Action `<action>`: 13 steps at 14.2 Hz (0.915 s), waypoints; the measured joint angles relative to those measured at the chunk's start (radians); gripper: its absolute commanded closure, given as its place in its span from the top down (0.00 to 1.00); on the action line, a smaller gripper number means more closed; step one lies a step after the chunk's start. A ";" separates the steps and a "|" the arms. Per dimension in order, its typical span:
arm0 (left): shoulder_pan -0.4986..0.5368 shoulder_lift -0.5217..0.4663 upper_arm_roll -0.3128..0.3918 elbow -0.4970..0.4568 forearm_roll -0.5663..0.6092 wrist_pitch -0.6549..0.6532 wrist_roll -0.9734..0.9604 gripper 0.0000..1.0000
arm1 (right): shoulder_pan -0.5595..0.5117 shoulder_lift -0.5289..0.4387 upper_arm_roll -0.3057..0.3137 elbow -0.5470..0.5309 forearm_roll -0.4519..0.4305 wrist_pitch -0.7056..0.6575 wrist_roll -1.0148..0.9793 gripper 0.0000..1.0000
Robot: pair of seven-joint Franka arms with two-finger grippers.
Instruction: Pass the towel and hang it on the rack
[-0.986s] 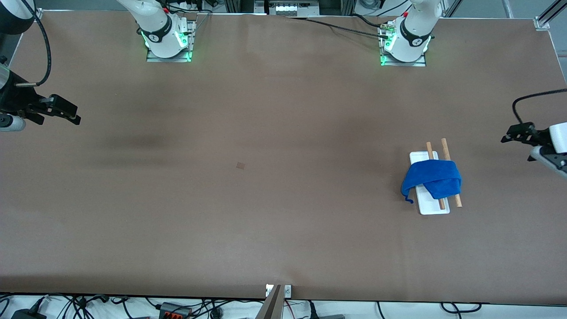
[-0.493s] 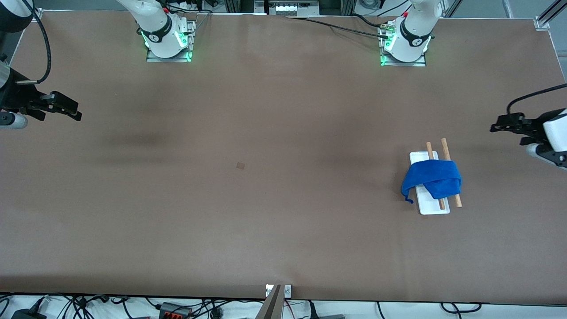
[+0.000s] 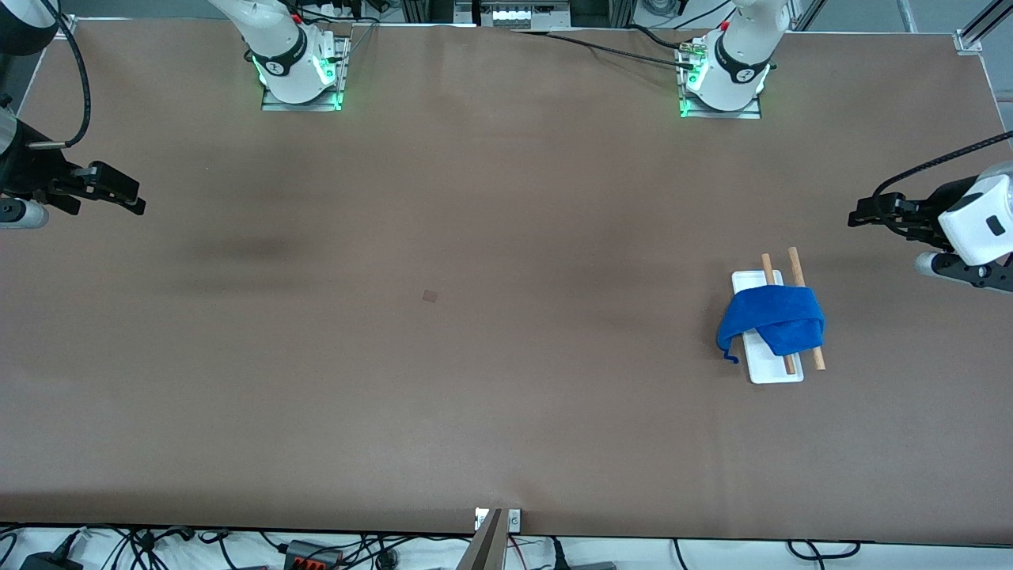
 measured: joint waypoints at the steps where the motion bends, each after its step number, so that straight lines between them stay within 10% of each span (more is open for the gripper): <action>1: -0.004 -0.009 0.000 0.000 0.000 0.000 -0.012 1.00 | 0.000 0.000 0.000 0.000 0.000 0.000 0.000 1.00; 6: -0.303 -0.068 0.266 -0.023 0.000 -0.002 -0.188 1.00 | 0.000 0.000 0.001 0.000 0.000 -0.001 0.000 1.00; 13: -0.335 -0.229 0.309 -0.202 0.000 0.160 -0.413 1.00 | -0.004 -0.001 0.002 0.000 0.000 -0.001 0.000 1.00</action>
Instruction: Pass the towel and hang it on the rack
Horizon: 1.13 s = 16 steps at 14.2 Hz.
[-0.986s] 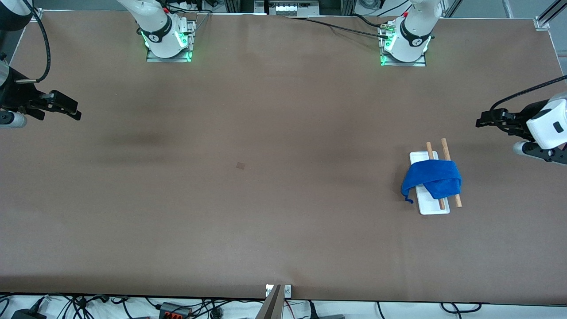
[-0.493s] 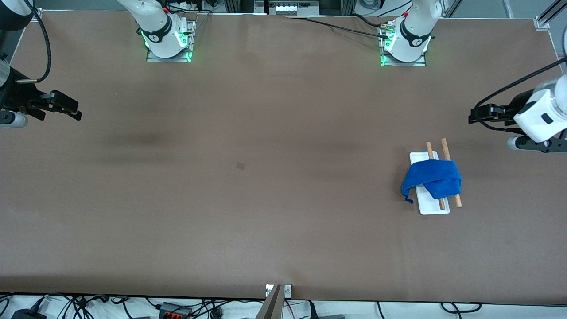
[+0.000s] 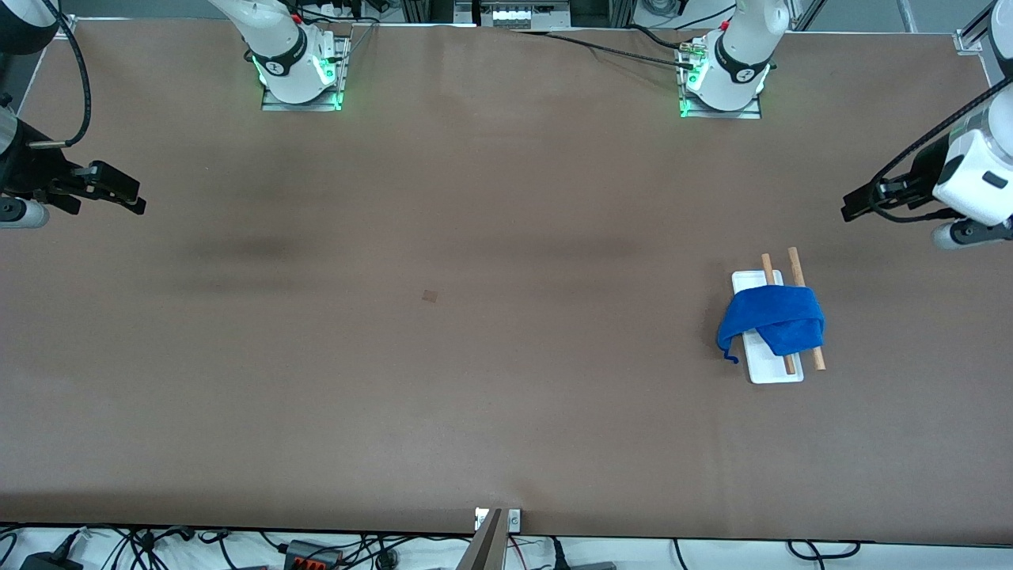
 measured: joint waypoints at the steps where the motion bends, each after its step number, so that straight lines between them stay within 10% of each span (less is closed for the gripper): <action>1: 0.000 -0.015 0.000 -0.020 0.000 0.004 -0.002 1.00 | -0.001 0.000 0.000 0.000 0.000 0.000 0.000 1.00; 16: -0.001 -0.054 0.001 -0.065 0.000 0.028 -0.006 1.00 | -0.003 0.008 0.002 0.000 0.000 0.026 -0.002 1.00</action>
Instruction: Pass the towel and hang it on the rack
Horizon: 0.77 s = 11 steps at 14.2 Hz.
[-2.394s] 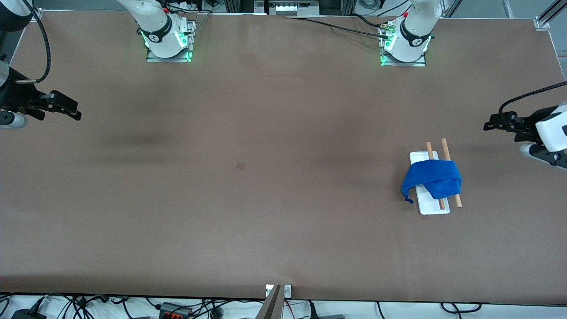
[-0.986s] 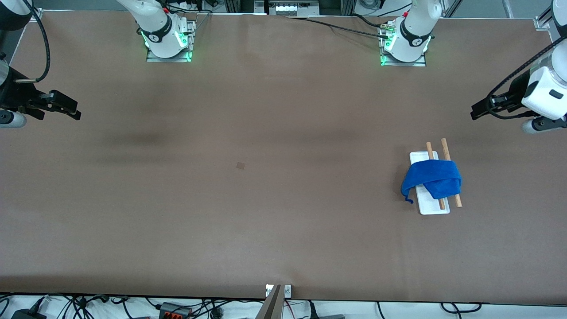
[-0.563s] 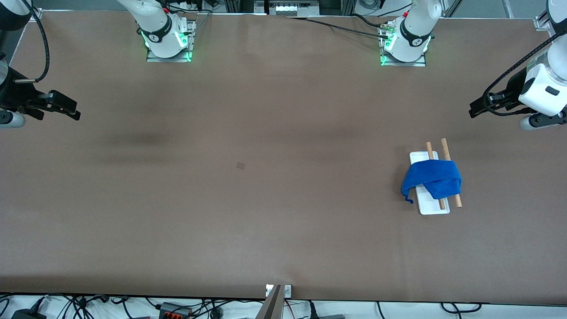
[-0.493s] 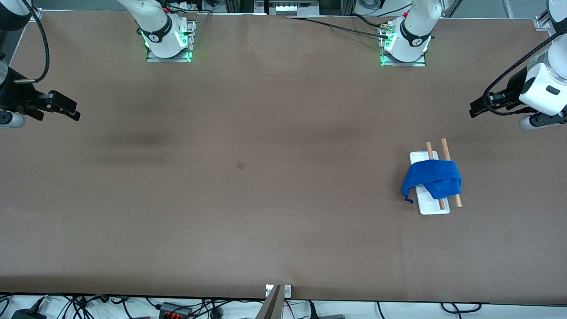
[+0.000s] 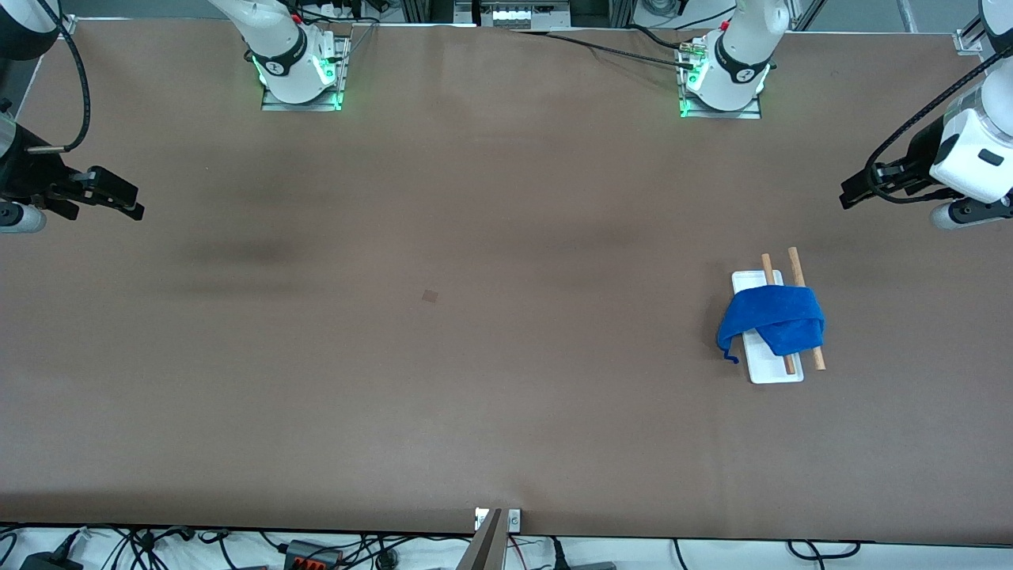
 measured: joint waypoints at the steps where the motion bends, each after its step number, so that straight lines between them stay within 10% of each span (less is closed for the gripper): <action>1: -0.002 -0.001 0.000 0.000 0.000 0.000 0.000 1.00 | 0.000 0.000 0.001 0.000 0.000 0.000 0.000 1.00; 11: -0.007 -0.001 0.000 0.000 0.000 0.000 0.000 1.00 | -0.001 0.001 0.011 0.000 0.000 0.000 -0.001 1.00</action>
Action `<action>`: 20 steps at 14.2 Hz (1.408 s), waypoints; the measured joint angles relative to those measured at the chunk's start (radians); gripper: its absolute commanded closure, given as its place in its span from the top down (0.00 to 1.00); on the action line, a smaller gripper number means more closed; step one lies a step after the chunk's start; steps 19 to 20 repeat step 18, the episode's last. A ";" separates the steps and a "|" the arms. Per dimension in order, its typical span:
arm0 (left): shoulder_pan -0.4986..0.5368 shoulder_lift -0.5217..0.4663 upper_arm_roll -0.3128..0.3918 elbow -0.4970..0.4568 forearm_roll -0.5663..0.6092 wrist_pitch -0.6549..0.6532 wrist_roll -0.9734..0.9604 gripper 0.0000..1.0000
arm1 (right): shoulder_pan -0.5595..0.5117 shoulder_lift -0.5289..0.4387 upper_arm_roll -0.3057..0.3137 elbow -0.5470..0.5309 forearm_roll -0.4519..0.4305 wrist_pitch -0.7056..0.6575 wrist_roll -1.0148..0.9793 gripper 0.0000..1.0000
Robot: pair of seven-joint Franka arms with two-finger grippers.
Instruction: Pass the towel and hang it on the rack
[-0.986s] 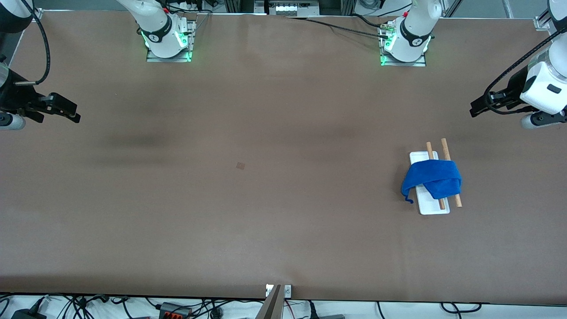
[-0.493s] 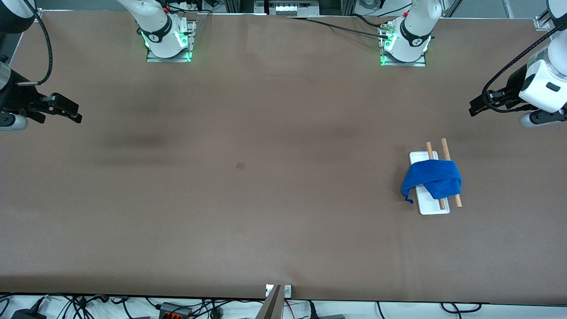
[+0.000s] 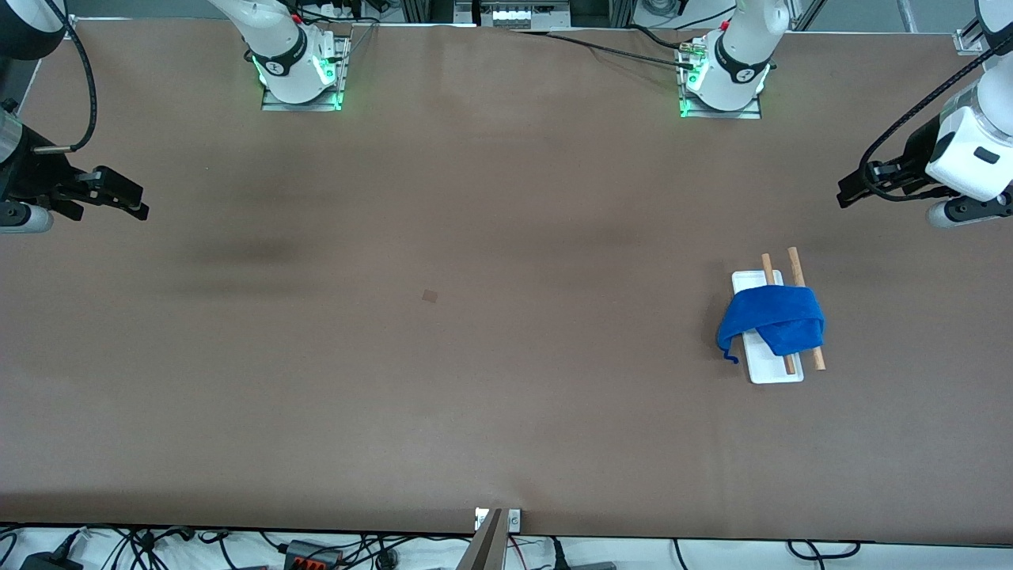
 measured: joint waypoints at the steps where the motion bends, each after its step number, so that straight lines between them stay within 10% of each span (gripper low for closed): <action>1: 0.000 0.000 0.000 0.000 0.000 0.000 0.000 1.00 | 0.000 0.000 0.000 0.000 0.000 0.000 0.000 1.00; 20: -0.002 0.000 -0.001 0.000 0.000 0.000 0.144 1.00 | -0.003 0.003 0.000 0.000 0.000 -0.004 0.000 1.00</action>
